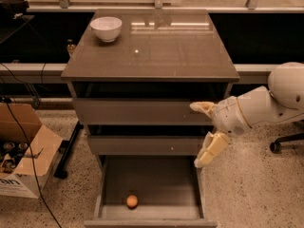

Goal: Pick orange from bottom drawer and place on counter

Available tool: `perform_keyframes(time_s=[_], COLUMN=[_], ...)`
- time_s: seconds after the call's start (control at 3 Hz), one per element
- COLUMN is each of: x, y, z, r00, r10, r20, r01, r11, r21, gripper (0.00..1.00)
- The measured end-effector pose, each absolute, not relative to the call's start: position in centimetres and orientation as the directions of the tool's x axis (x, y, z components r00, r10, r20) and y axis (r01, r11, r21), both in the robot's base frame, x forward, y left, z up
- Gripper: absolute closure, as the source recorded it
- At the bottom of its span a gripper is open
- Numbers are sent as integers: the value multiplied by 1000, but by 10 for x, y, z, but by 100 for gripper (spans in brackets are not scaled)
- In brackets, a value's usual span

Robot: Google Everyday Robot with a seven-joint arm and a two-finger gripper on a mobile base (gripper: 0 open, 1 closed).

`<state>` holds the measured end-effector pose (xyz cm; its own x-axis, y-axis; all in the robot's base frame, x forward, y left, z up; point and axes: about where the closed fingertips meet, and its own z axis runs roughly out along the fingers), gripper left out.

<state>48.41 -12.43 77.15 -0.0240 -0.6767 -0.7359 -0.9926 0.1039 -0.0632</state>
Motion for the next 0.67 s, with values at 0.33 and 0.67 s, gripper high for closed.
perform_keyframes(time_s=[0.33,0.67], x=[484,489], y=[-102,-72], z=[730,674], r00=[-52,-75], r10=[-655,-611], r20=[-754,-788], r01=[-993,-993], r11=[112,114], r21=[-28,6], gripper=[0,0])
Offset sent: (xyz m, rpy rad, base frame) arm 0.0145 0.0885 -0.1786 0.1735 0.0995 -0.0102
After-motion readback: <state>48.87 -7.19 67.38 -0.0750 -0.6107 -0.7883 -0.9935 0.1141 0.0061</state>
